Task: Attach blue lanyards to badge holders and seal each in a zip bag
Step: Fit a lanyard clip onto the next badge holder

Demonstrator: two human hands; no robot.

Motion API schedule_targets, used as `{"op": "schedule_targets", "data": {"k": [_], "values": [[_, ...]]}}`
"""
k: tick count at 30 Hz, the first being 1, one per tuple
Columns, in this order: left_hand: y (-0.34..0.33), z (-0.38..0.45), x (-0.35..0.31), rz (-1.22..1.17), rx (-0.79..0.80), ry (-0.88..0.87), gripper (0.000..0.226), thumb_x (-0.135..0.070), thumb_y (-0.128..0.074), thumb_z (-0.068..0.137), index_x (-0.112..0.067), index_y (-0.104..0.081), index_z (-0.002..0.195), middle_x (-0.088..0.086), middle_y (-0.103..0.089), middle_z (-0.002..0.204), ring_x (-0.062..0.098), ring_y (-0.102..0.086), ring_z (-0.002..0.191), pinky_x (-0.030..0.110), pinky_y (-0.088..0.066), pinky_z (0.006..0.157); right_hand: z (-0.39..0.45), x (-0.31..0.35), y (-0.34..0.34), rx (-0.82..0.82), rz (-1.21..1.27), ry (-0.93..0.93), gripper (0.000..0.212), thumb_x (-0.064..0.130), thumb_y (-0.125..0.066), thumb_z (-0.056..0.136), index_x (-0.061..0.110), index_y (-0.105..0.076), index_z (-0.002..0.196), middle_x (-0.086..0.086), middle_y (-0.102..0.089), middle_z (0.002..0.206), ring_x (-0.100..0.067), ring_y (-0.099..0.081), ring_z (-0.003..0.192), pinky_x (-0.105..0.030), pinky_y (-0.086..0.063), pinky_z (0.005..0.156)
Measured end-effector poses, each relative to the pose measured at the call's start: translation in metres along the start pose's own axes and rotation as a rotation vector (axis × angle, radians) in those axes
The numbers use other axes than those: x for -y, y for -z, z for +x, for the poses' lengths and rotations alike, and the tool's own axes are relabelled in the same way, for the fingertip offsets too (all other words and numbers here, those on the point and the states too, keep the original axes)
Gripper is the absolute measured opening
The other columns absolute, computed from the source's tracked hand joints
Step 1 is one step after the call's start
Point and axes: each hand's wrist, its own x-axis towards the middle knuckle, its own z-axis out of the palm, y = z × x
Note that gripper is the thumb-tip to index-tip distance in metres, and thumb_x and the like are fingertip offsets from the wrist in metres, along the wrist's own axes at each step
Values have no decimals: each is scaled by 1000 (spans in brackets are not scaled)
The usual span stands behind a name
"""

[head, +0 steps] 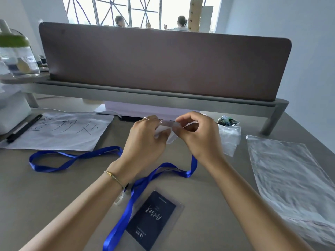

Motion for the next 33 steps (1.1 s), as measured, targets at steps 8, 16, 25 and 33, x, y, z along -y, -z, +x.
{"op": "schedule_targets", "data": {"k": [8,16,25,33], "values": [[2,2,3,-104,-88,59,18,-18,-66,87,-34,-70,79,-10,-57,63,9,-51,58,25,-38,52,-4,14,-4,41,510,-320,17,5,-71,90,6,-66,106,-11,-71,77,-20,-65,51,-26,-52,51],[0,12,21,-795,-39,701,16,-26,-68,91,-16,-73,80,1,-73,77,14,-68,77,29,-52,68,-21,-5,-32,426,509,-525,27,25,-54,102,12,-72,86,-7,-47,51,-16,-33,43,-27,-29,47],[-9,21,40,-997,-122,981,15,-22,-68,90,-19,-75,102,7,-72,100,27,-65,97,34,-55,67,-26,-37,-50,580,602,-631,43,20,-52,101,21,-70,62,-6,-47,47,-16,-35,39,-24,-32,44],[13,29,36,-1333,80,953,25,-8,-58,89,-5,-69,111,8,-65,100,22,-60,85,31,-40,77,-20,-19,-28,819,499,-348,34,26,-55,98,18,-65,68,-6,-53,54,-17,-48,51,-23,-42,56]]}}
